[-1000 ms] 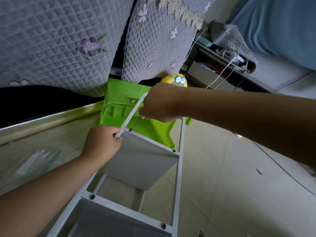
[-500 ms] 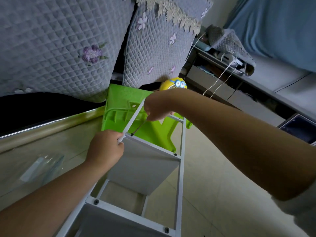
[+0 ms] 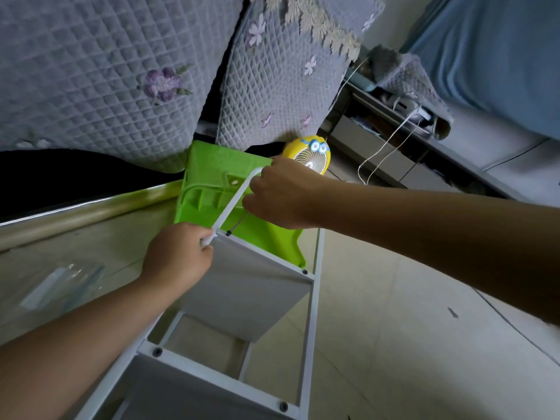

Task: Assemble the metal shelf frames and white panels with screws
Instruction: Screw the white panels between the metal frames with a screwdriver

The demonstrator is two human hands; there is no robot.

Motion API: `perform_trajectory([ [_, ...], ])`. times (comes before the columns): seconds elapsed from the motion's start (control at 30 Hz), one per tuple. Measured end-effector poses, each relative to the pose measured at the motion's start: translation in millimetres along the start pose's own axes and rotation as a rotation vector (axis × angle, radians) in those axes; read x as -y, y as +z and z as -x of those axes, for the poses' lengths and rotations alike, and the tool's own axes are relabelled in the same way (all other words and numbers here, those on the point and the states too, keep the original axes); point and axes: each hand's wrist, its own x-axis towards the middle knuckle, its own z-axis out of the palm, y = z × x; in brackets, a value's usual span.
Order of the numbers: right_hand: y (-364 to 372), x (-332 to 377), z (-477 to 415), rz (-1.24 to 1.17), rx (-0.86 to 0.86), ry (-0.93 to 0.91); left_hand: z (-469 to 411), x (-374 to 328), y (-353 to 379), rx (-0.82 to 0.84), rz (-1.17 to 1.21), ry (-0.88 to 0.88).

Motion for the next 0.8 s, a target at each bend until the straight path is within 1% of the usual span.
perform_trajectory([
  [0.03, 2, -2, -1, 0.015, 0.064, -0.027, 0, 0, 1, -0.004, -0.001, -0.007],
  [0.1, -7, -4, -2, -0.012, 0.113, 0.015, 0, 0, 3, -0.001, 0.007, -0.020],
  [0.17, -17, -7, -13, -0.166, 0.151, 0.104, 0, -2, 4, -0.006, 0.025, -0.021],
  [0.2, -20, -10, -23, -0.271, 0.247, 0.151, 0, -3, 5, -0.010, 0.029, -0.012],
  [0.27, -22, -22, -46, -0.477, 0.515, 0.213, 1, -6, 8, -0.011, 0.026, 0.004],
  [0.33, -20, -33, -62, -0.599, 0.697, 0.245, 2, -7, 8, 0.000, 0.025, 0.009],
  [0.4, -15, -36, -71, -0.647, 0.784, 0.262, 3, -4, 6, 0.001, 0.030, 0.006],
  [0.43, -15, -35, -72, -0.641, 0.790, 0.252, 3, -1, 5, -0.006, 0.035, -0.006],
  [0.47, -16, -31, -71, -0.621, 0.771, 0.238, 3, 1, 4, -0.010, 0.043, -0.018],
  [0.53, -17, -24, -61, -0.534, 0.676, 0.219, 5, 1, 2, -0.004, 0.055, -0.023],
  [0.67, -10, -9, -19, -0.329, 0.379, 0.223, 7, -1, -1, 0.021, -0.045, 0.016],
  [0.73, -3, -6, -3, -0.267, 0.298, 0.215, 6, 0, -1, 0.032, -0.075, 0.021],
  [0.77, -1, -3, 4, -0.240, 0.241, 0.182, 5, 0, -1, 0.033, -0.087, 0.019],
  [0.8, 2, -1, 7, -0.198, 0.129, 0.134, 6, 0, -1, 0.035, -0.096, 0.018],
])
